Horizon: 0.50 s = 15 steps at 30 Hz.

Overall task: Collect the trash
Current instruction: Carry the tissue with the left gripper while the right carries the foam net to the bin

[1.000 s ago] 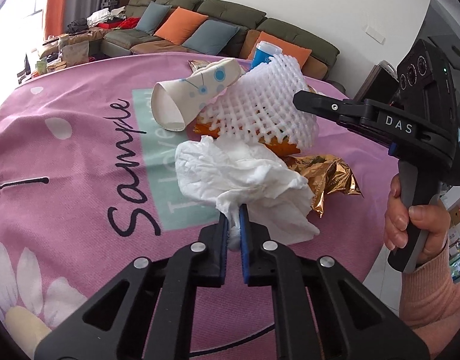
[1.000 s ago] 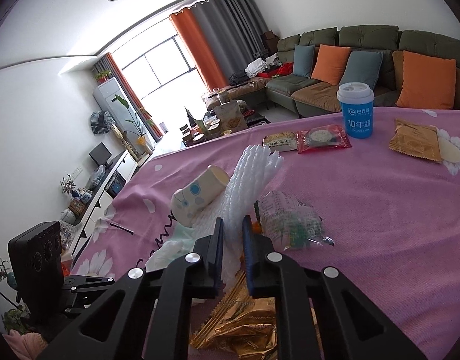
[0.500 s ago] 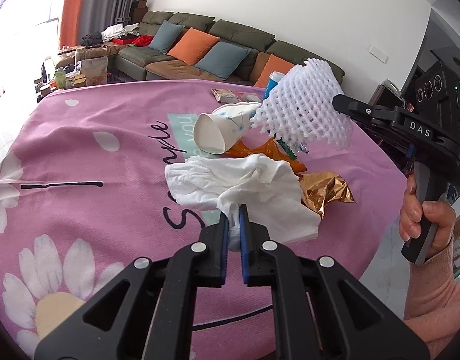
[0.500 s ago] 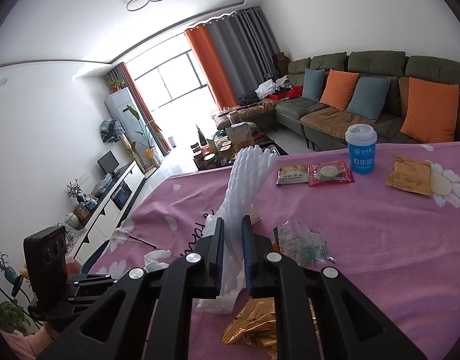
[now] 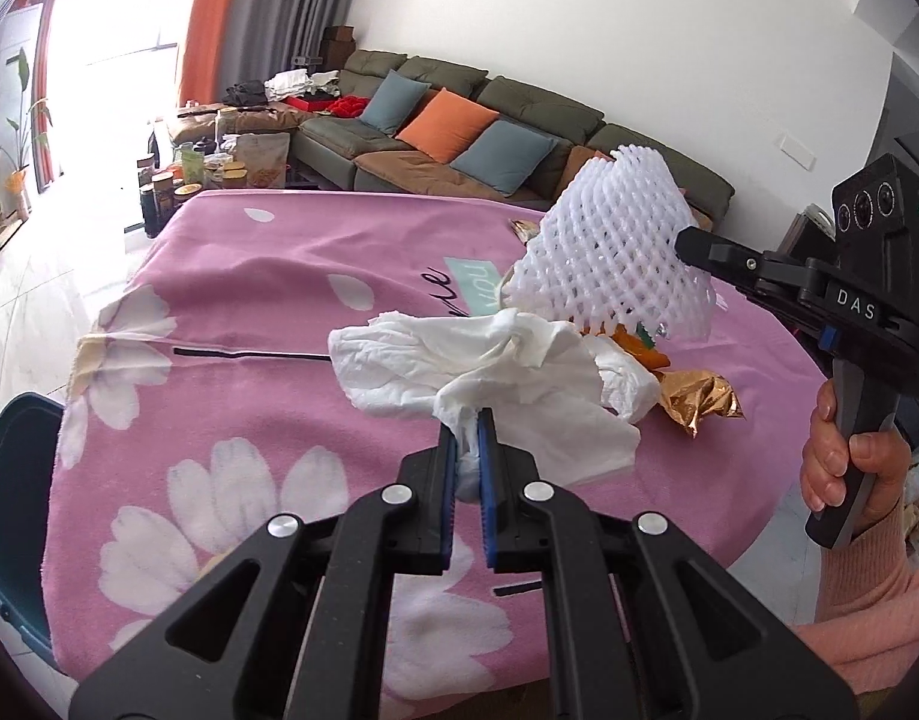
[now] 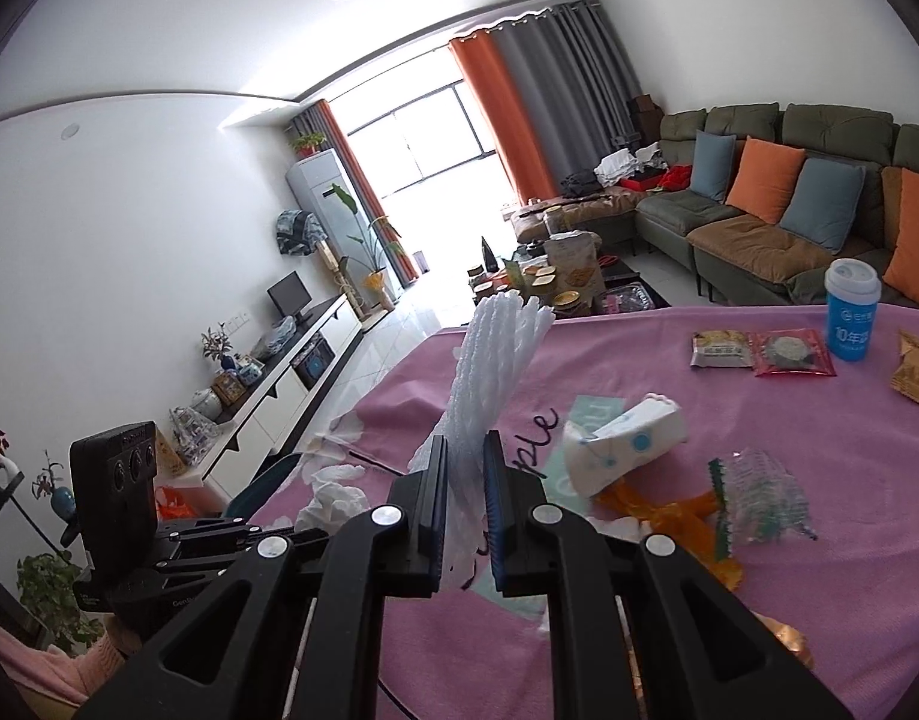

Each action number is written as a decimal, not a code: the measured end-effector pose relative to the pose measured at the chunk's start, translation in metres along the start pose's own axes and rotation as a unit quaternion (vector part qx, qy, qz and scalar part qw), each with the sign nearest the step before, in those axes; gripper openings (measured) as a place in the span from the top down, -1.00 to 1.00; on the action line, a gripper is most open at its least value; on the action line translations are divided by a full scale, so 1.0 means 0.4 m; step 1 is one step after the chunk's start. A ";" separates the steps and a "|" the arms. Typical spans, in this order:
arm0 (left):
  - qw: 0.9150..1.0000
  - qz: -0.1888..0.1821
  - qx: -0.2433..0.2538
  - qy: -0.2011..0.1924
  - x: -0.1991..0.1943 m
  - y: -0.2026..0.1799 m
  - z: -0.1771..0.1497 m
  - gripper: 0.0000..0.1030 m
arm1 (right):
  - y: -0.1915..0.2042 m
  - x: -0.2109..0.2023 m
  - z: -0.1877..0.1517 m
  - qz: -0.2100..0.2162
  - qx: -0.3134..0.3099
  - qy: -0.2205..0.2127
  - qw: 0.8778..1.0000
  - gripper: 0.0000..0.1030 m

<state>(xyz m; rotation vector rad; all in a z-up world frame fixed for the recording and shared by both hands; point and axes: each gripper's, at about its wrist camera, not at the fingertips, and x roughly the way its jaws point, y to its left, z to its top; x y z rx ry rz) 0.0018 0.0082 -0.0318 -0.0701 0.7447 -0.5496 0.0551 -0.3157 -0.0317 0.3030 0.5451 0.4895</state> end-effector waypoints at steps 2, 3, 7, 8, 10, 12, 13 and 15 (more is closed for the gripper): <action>1.000 0.009 -0.009 -0.004 -0.015 0.027 0.000 0.86 | 0.021 0.027 -0.003 0.011 -0.006 0.008 1.000 0.80; 1.000 0.014 -0.014 -0.007 -0.021 0.042 0.002 0.86 | 0.033 0.038 -0.004 0.017 -0.009 0.012 1.000 0.80; 0.999 0.032 -0.028 -0.018 -0.061 0.089 -0.003 0.86 | 0.077 0.085 -0.002 0.041 -0.019 0.028 0.999 0.80; 0.999 0.037 -0.031 -0.021 -0.073 0.099 -0.004 0.86 | 0.086 0.096 -0.001 0.047 -0.020 0.031 0.998 0.80; 0.998 0.050 -0.037 -0.026 -0.095 0.120 -0.010 0.86 | 0.107 0.121 -0.001 0.060 -0.023 0.039 0.997 0.80; 0.996 0.064 -0.046 -0.030 -0.119 0.145 -0.016 0.86 | 0.129 0.149 0.003 0.074 -0.025 0.047 0.996 0.80; 0.996 0.072 -0.051 -0.032 -0.127 0.160 -0.018 0.86 | 0.141 0.163 0.004 0.081 -0.027 0.052 0.995 0.80; 0.994 0.087 -0.064 -0.036 -0.146 0.196 -0.024 0.86 | 0.167 0.193 0.005 0.094 -0.033 0.060 0.993 0.80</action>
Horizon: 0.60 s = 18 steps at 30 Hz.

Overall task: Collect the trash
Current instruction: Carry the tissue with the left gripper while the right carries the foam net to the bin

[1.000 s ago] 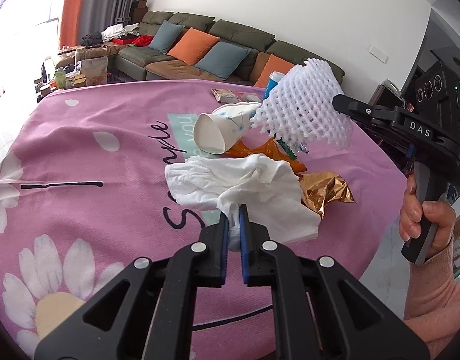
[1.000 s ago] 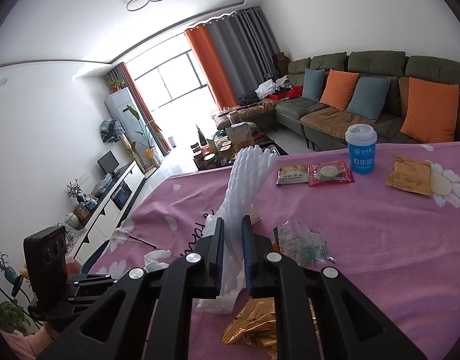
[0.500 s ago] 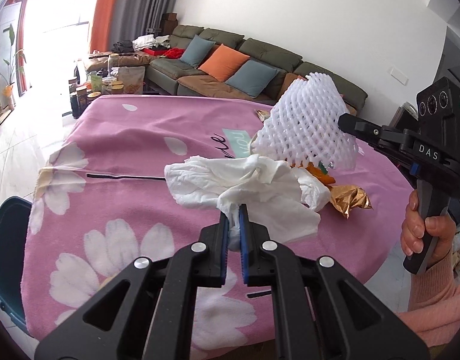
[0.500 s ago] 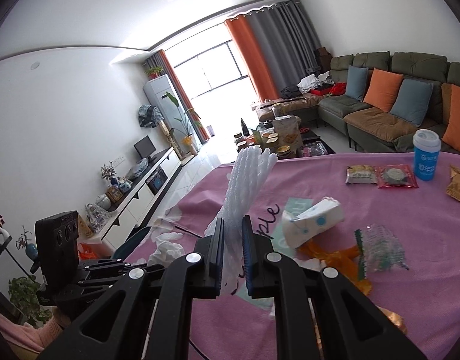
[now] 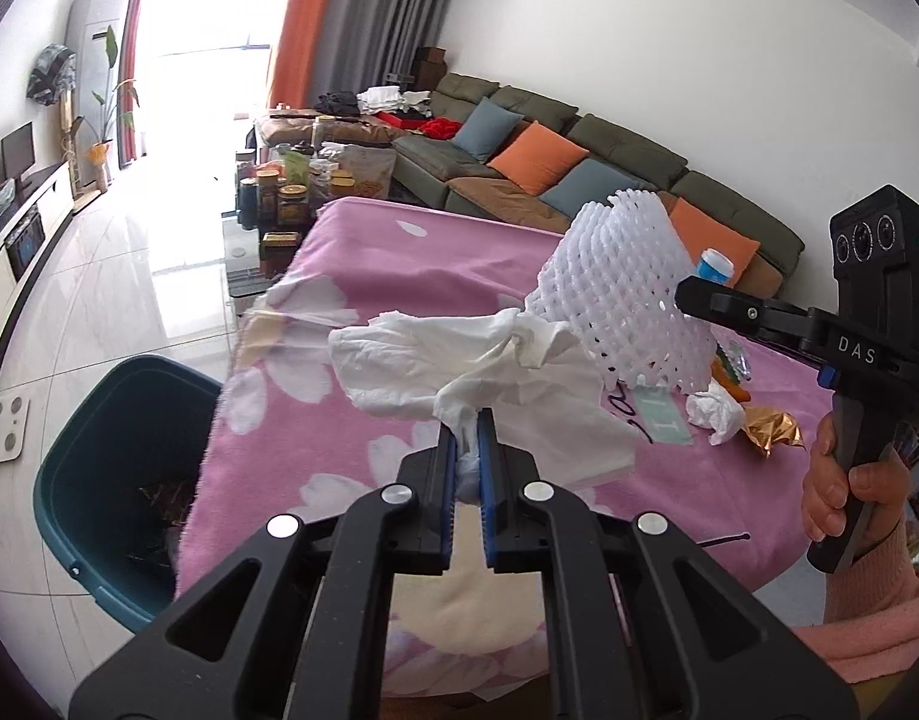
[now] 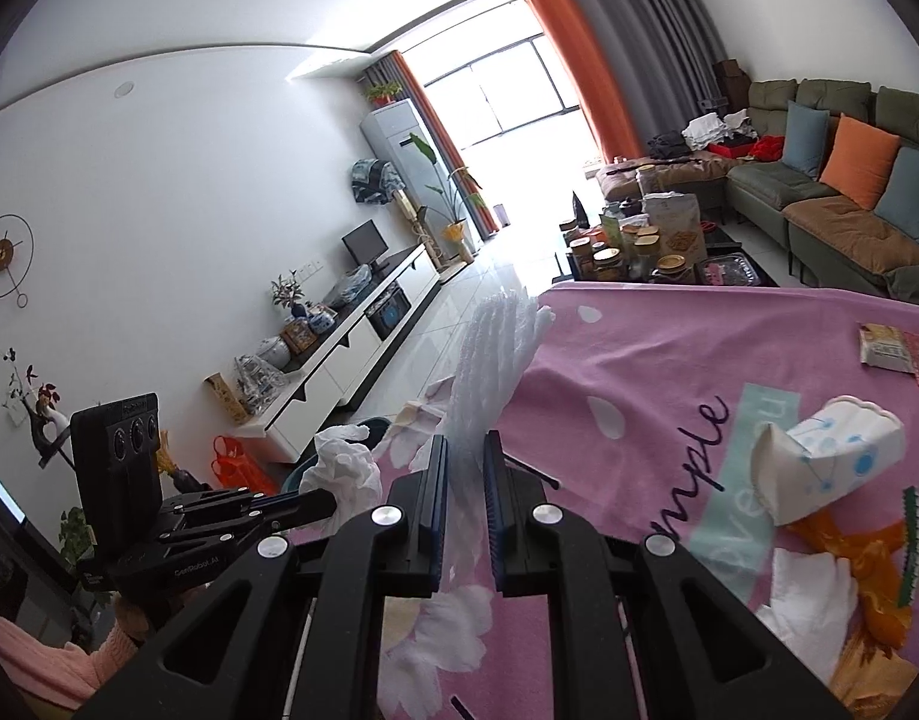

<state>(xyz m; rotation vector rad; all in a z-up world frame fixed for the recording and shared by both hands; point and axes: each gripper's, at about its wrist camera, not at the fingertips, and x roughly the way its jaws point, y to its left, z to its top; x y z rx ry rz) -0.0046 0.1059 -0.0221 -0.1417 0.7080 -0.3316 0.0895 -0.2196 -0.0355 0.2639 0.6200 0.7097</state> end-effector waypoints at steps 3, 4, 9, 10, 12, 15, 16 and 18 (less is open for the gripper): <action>1.000 0.024 -0.017 -0.006 -0.023 0.060 0.001 0.86 | 0.035 0.045 0.014 0.018 -0.012 0.013 1.000 0.80; 0.999 0.032 -0.023 -0.008 -0.031 0.080 -0.001 0.86 | 0.046 0.060 0.018 0.024 -0.016 0.017 0.999 0.80; 0.997 0.068 -0.046 -0.012 -0.063 0.177 -0.008 0.86 | 0.098 0.133 0.037 0.054 -0.029 0.038 0.997 0.79; 0.996 0.073 -0.051 -0.012 -0.068 0.195 -0.008 0.86 | 0.105 0.147 0.043 0.058 -0.031 0.042 0.997 0.79; 0.994 0.085 -0.060 -0.014 -0.080 0.230 -0.010 0.86 | 0.125 0.176 0.048 0.066 -0.035 0.050 0.996 0.79; 0.992 0.098 -0.078 -0.016 -0.095 0.287 -0.016 0.86 | 0.153 0.219 0.057 0.079 -0.044 0.062 0.994 0.79; 0.991 0.103 -0.084 -0.016 -0.100 0.305 -0.017 0.86 | 0.158 0.241 0.062 0.082 -0.045 0.066 0.993 0.79; 0.989 0.113 -0.093 -0.013 -0.104 0.340 -0.020 0.86 | 0.173 0.268 0.064 0.087 -0.048 0.074 0.992 0.79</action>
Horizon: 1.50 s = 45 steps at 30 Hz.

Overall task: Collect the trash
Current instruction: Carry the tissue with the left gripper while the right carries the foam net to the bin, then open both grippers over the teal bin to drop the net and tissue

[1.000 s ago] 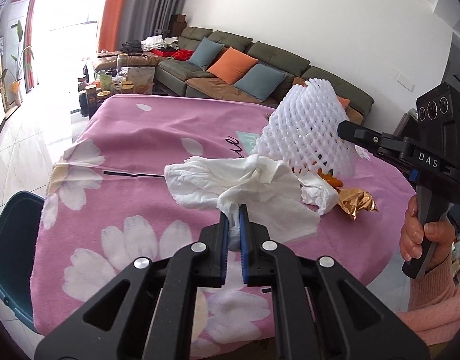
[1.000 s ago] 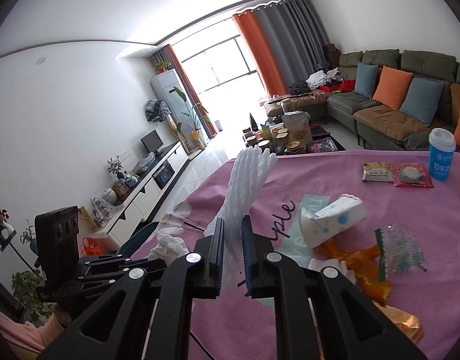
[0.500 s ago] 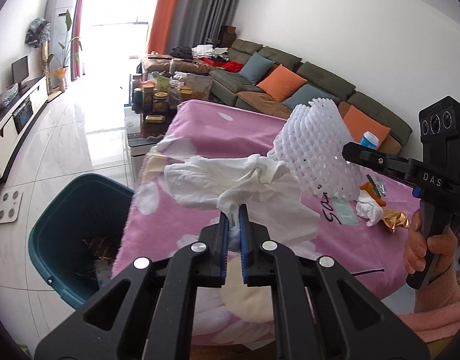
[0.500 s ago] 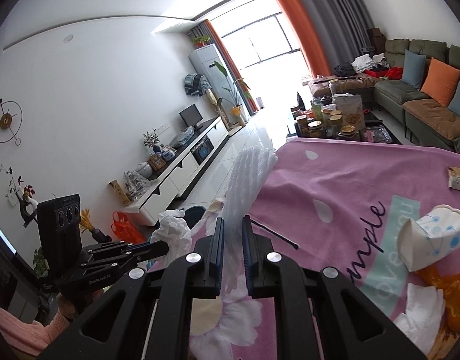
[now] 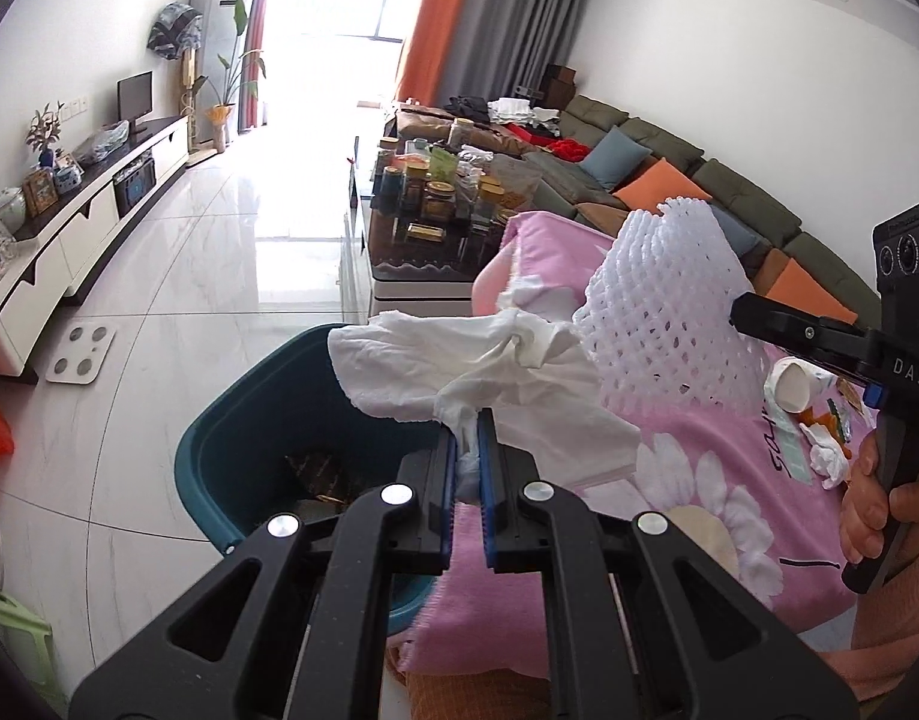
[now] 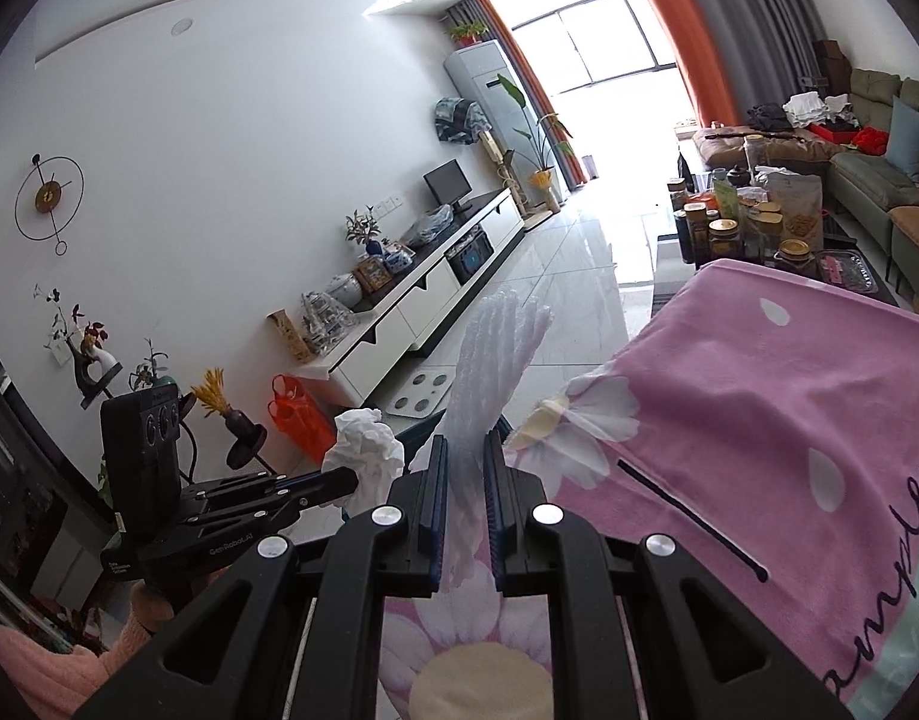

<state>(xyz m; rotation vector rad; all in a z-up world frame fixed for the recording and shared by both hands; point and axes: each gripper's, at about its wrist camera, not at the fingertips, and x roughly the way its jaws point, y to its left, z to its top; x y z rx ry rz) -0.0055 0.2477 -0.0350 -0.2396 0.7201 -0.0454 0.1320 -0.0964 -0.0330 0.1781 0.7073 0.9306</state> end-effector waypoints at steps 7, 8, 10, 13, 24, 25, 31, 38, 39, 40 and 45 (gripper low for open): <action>0.999 0.036 -0.024 0.019 0.030 0.101 -0.007 0.86 | 0.035 0.107 0.026 0.007 -0.012 0.032 0.999 0.79; 0.999 0.039 -0.027 0.022 0.036 0.111 -0.009 0.86 | 0.038 0.120 0.028 0.007 -0.014 0.038 0.999 0.79; 0.998 0.050 -0.028 0.028 0.049 0.131 -0.015 0.86 | 0.049 0.151 0.027 0.003 -0.016 0.049 0.999 0.78; 0.997 0.065 -0.033 0.039 0.076 0.153 -0.026 0.86 | 0.060 0.200 0.028 0.001 -0.020 0.068 0.997 0.76; 0.990 0.109 -0.037 0.082 0.180 0.187 -0.051 0.84 | 0.069 0.333 0.002 -0.010 -0.016 0.127 0.992 0.73; 0.990 0.110 -0.038 0.085 0.188 0.185 -0.051 0.83 | 0.071 0.342 -0.001 -0.011 -0.017 0.130 0.991 0.72; 0.988 0.119 -0.041 0.089 0.234 0.195 -0.046 0.69 | 0.079 0.371 -0.006 -0.017 -0.018 0.143 0.989 0.44; 0.987 0.127 -0.046 0.083 0.252 0.194 -0.051 0.39 | 0.063 0.321 0.000 -0.017 -0.010 0.125 0.992 0.42; 0.988 0.125 -0.049 0.080 0.250 0.192 -0.048 0.39 | 0.065 0.307 0.000 -0.017 -0.013 0.120 0.993 0.42; 0.988 0.124 -0.049 0.076 0.239 0.180 -0.048 0.39 | 0.067 0.293 0.000 -0.017 -0.015 0.115 0.993 0.40; 0.992 0.116 -0.026 0.033 0.161 0.131 -0.038 0.20 | 0.061 0.206 0.005 -0.012 -0.024 0.087 0.996 0.29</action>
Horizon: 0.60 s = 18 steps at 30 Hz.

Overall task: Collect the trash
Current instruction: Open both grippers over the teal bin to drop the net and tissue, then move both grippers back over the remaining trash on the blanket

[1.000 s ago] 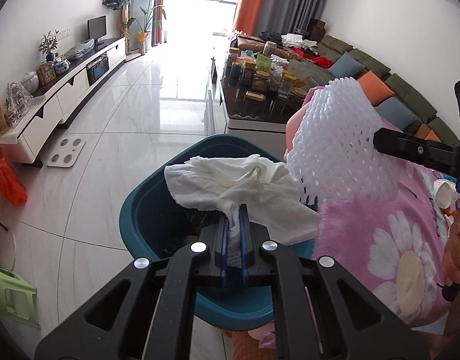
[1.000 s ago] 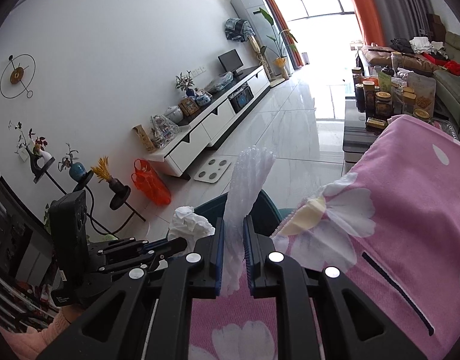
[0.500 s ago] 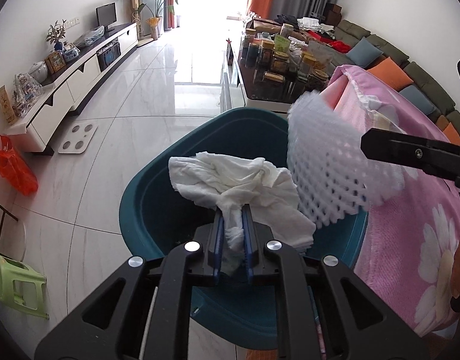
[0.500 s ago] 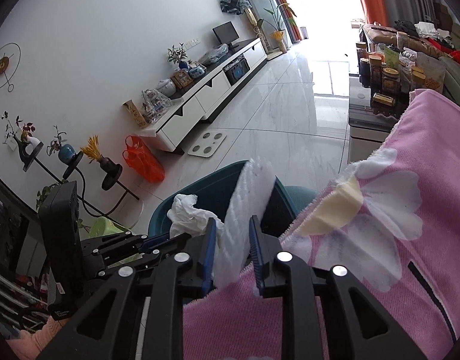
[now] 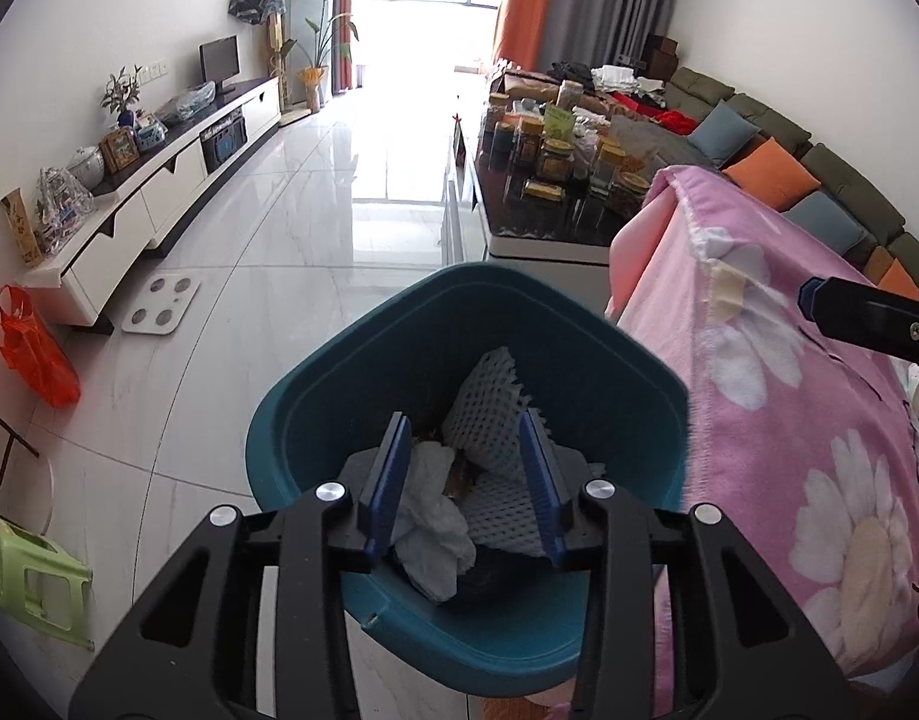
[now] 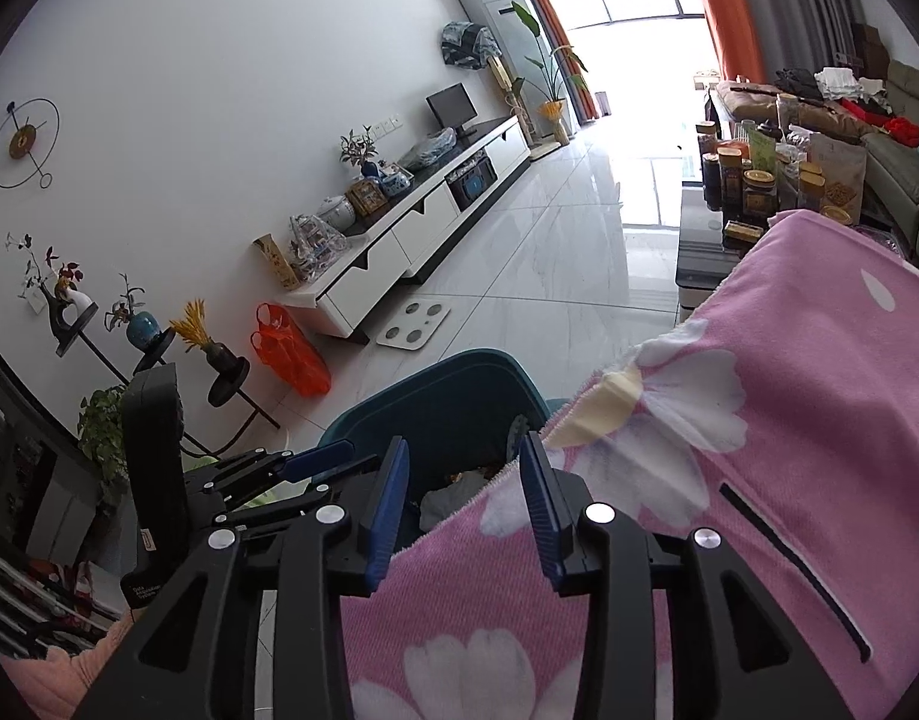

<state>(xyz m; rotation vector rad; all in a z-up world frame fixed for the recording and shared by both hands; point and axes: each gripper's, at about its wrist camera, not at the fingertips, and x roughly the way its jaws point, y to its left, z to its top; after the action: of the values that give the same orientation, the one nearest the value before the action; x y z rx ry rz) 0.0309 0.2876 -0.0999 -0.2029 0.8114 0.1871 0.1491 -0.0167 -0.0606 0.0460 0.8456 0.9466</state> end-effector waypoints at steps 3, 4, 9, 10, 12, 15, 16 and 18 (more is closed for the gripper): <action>0.999 -0.022 0.016 -0.032 -0.064 -0.037 0.003 0.07 | -0.006 -0.067 -0.015 -0.001 -0.005 -0.021 1.000 0.25; 0.998 -0.033 0.022 -0.043 -0.087 -0.053 0.002 0.05 | -0.010 -0.093 -0.022 -0.003 -0.007 -0.029 1.000 0.23; 0.991 -0.098 0.057 -0.068 -0.157 -0.163 -0.003 0.00 | -0.053 -0.218 -0.068 -0.023 0.004 -0.063 0.998 0.13; 0.989 -0.112 0.064 -0.069 -0.164 -0.188 -0.008 0.00 | -0.066 -0.245 -0.079 -0.030 0.008 -0.070 0.997 0.12; 0.985 -0.142 0.076 -0.063 -0.169 -0.240 -0.015 -0.01 | -0.092 -0.293 -0.102 -0.044 0.020 -0.083 0.995 0.11; 0.977 -0.176 0.109 -0.053 -0.173 -0.333 -0.038 -0.01 | -0.134 -0.363 -0.145 -0.072 0.041 -0.099 0.992 0.11; 0.974 -0.188 0.118 -0.049 -0.173 -0.363 -0.047 -0.01 | -0.150 -0.387 -0.161 -0.083 0.049 -0.104 0.990 0.11; 0.967 -0.212 0.134 -0.041 -0.174 -0.424 -0.064 -0.01 | -0.182 -0.432 -0.194 -0.103 0.067 -0.114 0.986 0.11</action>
<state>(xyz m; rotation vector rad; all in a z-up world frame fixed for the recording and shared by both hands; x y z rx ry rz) 0.0072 0.1114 -0.0478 -0.1079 0.6856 -0.3156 0.0976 -0.2113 -0.0352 0.1772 0.6864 0.6751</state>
